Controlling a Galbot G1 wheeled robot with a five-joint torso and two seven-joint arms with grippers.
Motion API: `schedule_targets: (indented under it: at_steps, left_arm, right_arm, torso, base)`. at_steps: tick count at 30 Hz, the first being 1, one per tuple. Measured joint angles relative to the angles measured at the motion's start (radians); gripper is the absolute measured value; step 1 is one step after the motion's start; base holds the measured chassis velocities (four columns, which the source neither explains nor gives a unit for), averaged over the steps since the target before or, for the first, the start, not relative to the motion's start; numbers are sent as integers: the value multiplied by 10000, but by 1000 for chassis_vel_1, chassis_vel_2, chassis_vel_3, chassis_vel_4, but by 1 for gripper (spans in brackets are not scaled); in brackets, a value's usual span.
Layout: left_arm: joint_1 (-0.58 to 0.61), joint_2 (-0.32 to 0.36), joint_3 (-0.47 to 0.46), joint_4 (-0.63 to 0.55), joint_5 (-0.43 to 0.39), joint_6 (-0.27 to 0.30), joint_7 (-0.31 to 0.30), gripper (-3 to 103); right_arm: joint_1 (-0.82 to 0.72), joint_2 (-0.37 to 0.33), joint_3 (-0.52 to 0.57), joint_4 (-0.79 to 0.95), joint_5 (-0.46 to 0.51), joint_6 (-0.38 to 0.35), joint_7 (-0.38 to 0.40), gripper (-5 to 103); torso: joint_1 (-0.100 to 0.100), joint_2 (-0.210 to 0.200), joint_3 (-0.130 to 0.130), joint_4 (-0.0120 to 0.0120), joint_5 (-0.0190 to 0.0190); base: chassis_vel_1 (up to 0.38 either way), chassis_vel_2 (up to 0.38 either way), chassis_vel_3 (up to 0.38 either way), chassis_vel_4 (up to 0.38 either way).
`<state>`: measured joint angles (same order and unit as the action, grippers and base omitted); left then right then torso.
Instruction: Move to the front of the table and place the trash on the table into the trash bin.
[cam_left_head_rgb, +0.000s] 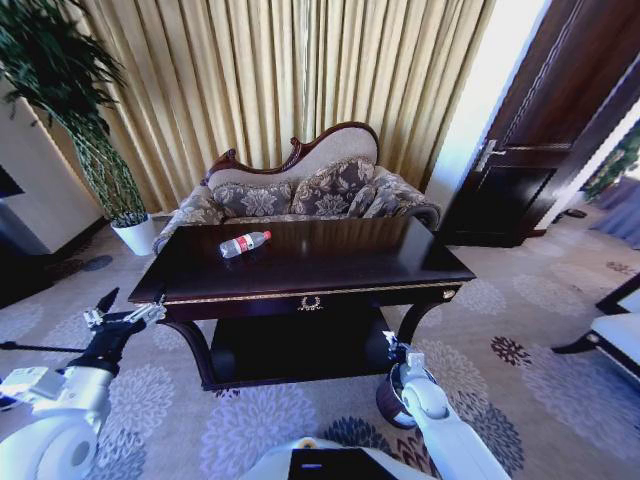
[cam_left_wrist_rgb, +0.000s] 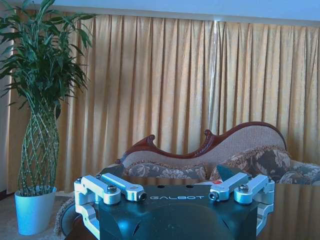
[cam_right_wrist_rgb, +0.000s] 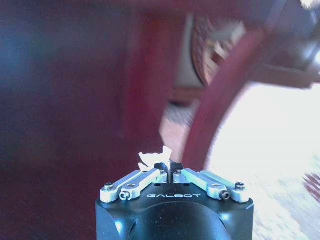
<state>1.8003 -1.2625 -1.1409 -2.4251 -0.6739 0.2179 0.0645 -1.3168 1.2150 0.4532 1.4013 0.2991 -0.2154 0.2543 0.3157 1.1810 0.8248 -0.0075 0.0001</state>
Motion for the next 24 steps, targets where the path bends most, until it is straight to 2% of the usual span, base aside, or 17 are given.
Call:
schedule_targets:
  at_steps: [10,13,14,16,19,21,24]
  left_arm:
    - [117,-34,20,-39,-22,-105,29,100]
    - [108,-41,56,-85,-10,-105,32,100]
    - [102,-44,71,-113,-3,-105,32,100]
    - [102,-46,81,-133,2,-105,34,100]
    - [108,-46,99,-181,21,-92,34,100]
    - [109,-47,102,-189,23,-88,34,100]
    - [121,-49,96,-211,29,-79,39,100]
  right_arm:
    - [721,-186,556,-3112,-180,730,107,1]
    - [750,-232,560,-3361,-156,834,104,1]
    - [729,-265,531,-3382,-151,857,101,-2]
    - [706,-295,471,-3374,-157,865,92,2]
    - [706,-339,307,-3336,-186,867,70,18]
    - [722,-335,298,-3336,-188,868,69,18]
    - [750,-316,237,-3292,-194,868,69,33]
  torso:
    - [-1,1,0,-1,-1]
    - [-1,0,0,-1,1]
    - [0,1,0,-1,0]
    - [-1,1,0,0,-1]
    - [-1,1,0,0,-1]
    - [-1,1,0,0,-2]
    - [-2,1,0,0,0]
  base:
    - [0,0,0,0]
    - [0,0,0,0]
    - [0,0,0,0]
    - [0,0,0,0]
    - [0,0,0,0]
    - [0,0,0,0]
    - [0,0,0,0]
